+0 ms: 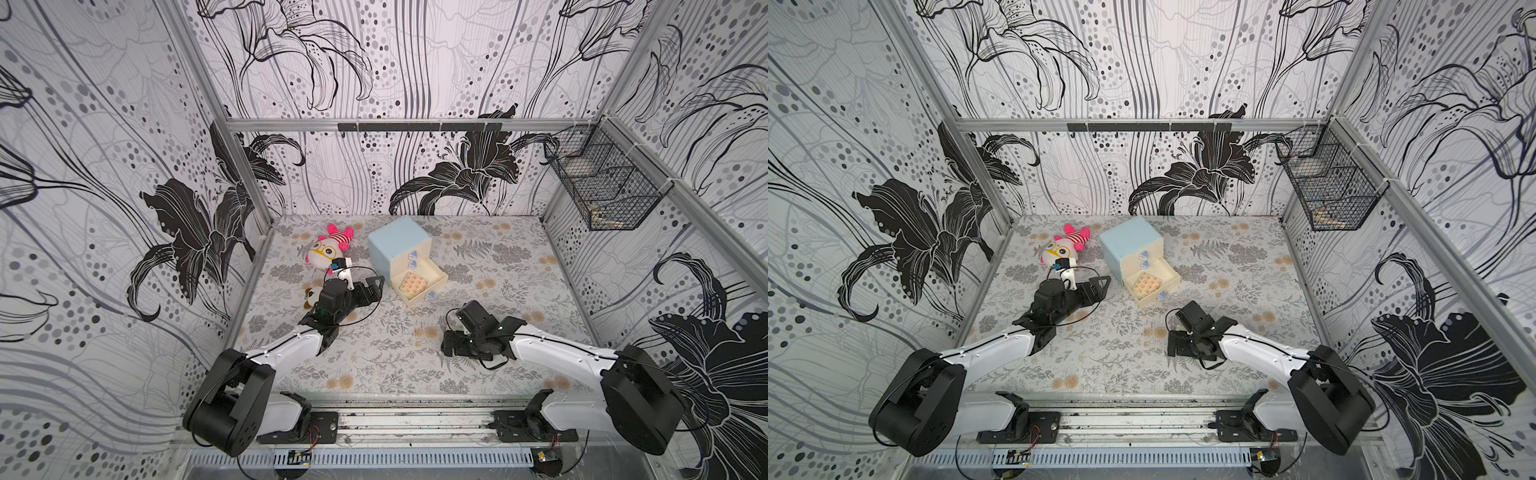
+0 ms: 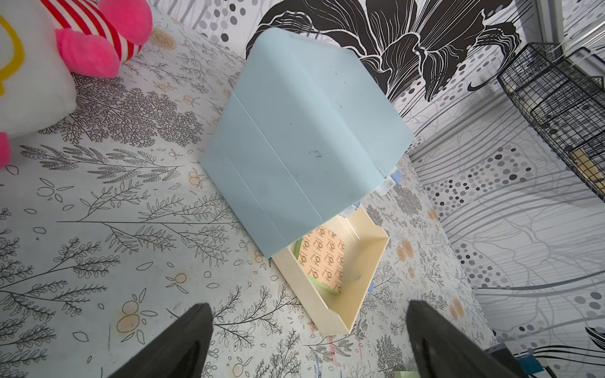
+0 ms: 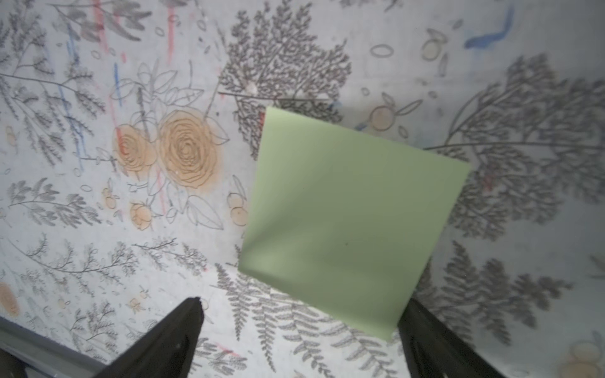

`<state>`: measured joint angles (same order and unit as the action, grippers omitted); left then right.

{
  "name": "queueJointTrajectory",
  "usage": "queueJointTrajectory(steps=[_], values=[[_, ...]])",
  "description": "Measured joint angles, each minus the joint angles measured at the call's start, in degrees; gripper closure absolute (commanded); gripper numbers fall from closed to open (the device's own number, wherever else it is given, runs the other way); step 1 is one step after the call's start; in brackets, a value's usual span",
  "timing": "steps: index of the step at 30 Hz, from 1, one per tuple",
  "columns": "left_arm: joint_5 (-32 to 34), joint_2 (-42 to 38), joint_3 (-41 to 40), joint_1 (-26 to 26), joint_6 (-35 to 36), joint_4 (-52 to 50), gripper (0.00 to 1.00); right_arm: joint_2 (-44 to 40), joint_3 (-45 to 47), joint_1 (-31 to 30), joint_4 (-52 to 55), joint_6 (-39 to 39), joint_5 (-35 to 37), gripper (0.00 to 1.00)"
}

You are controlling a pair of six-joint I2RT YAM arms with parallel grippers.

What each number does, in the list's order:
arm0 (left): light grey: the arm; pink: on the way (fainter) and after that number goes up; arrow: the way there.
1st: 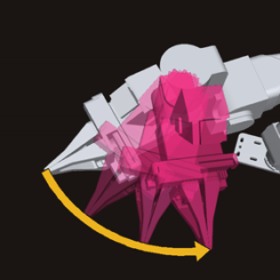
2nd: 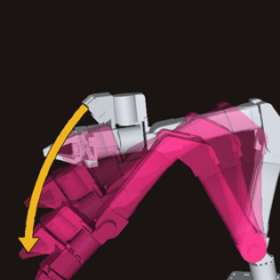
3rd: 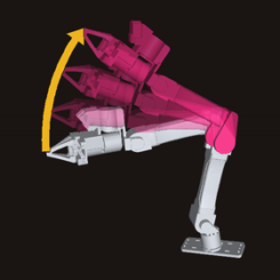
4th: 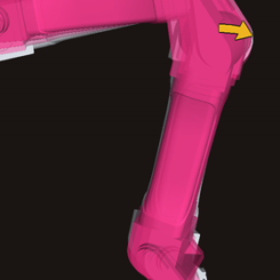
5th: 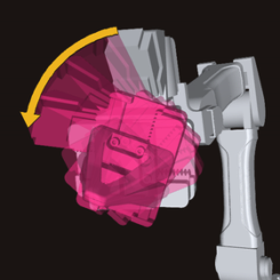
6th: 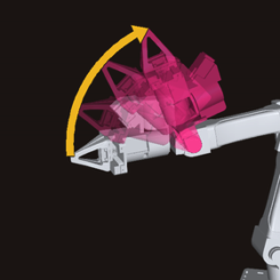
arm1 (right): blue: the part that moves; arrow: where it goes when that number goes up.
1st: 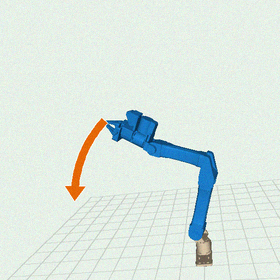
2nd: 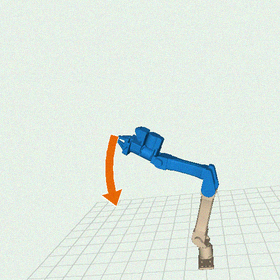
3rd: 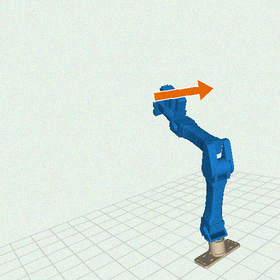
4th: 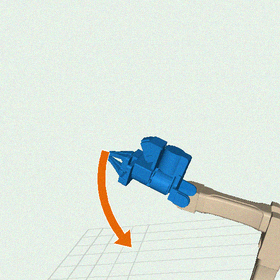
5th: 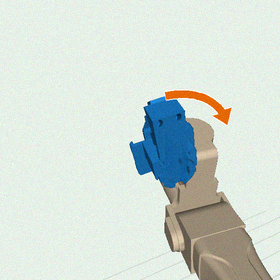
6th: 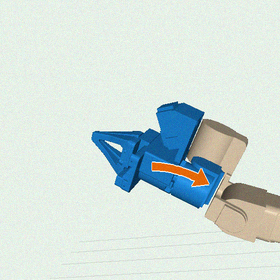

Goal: Please put the sticky notes in the drawer by color
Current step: Pick up the sticky notes from the center of the board.

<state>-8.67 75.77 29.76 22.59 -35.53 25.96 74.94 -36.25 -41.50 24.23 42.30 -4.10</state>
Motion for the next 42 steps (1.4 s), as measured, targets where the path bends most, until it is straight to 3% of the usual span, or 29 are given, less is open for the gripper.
queueJointTrajectory(steps=[10, 15, 24, 33, 42], values=[[-0.15, 0.26, 0.00, 0.20, 0.02, 0.24, 0.03, 0.42, -7.28, -0.44, 8.83, 0.79, 10.25, 0.01], [-0.15, 0.26, 0.11, 0.20, 0.04, 0.20, 0.03, 5.86, -11.34, -0.44, 9.60, 2.36, 12.17, 0.01], [0.00, 0.24, 0.13, 0.20, 0.57, 0.09, 0.03, 9.07, -10.14, -0.44, 6.88, 7.85, 10.60, 0.01], [0.33, 0.09, 0.13, 0.20, 0.96, -0.39, 0.03, 14.45, -12.02, -1.29, 3.10, 7.63, 7.04, 0.05], [0.74, -0.31, 0.13, 0.20, 1.09, -1.16, 0.03, 19.65, -17.29, -4.11, 3.72, 5.70, 8.13, 0.01]])
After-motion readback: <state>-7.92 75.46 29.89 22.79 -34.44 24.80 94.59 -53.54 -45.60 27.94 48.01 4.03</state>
